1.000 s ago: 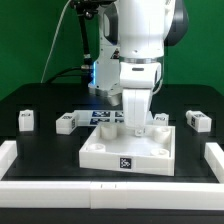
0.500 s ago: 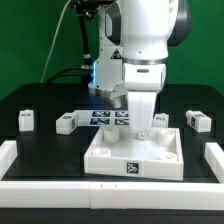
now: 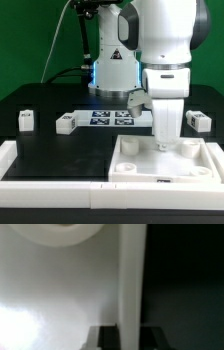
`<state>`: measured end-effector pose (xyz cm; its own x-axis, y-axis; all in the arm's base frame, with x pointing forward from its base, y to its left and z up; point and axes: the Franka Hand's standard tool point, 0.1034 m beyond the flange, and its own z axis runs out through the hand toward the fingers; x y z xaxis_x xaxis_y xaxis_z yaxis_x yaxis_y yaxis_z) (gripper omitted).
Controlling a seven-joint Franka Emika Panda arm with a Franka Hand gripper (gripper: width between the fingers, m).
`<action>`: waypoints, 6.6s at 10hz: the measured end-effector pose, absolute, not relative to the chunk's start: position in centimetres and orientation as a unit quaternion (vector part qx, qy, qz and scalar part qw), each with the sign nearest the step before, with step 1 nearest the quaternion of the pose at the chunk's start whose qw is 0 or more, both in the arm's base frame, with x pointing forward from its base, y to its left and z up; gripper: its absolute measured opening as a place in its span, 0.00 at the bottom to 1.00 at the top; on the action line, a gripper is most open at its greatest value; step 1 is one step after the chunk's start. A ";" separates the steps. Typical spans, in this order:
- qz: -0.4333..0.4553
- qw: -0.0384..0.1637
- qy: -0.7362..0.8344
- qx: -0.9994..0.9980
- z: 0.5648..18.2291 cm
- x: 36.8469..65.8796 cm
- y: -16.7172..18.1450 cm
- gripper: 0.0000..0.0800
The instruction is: Assemble one leg
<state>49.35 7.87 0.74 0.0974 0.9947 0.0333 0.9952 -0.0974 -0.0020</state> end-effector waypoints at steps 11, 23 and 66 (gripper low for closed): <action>0.006 0.010 -0.704 -0.710 0.8 50.1 7.7 0.30; 0.009 -0.005 -0.640 -0.769 4.6 46.4 8.4 0.81; 0.498 -0.093 -0.136 -0.852 3.6 36.1 16.8 0.81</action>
Offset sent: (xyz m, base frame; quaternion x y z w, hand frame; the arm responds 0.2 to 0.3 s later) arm -0.0044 0.0033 0.0003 0.0025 -0.0231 -0.1131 0.9933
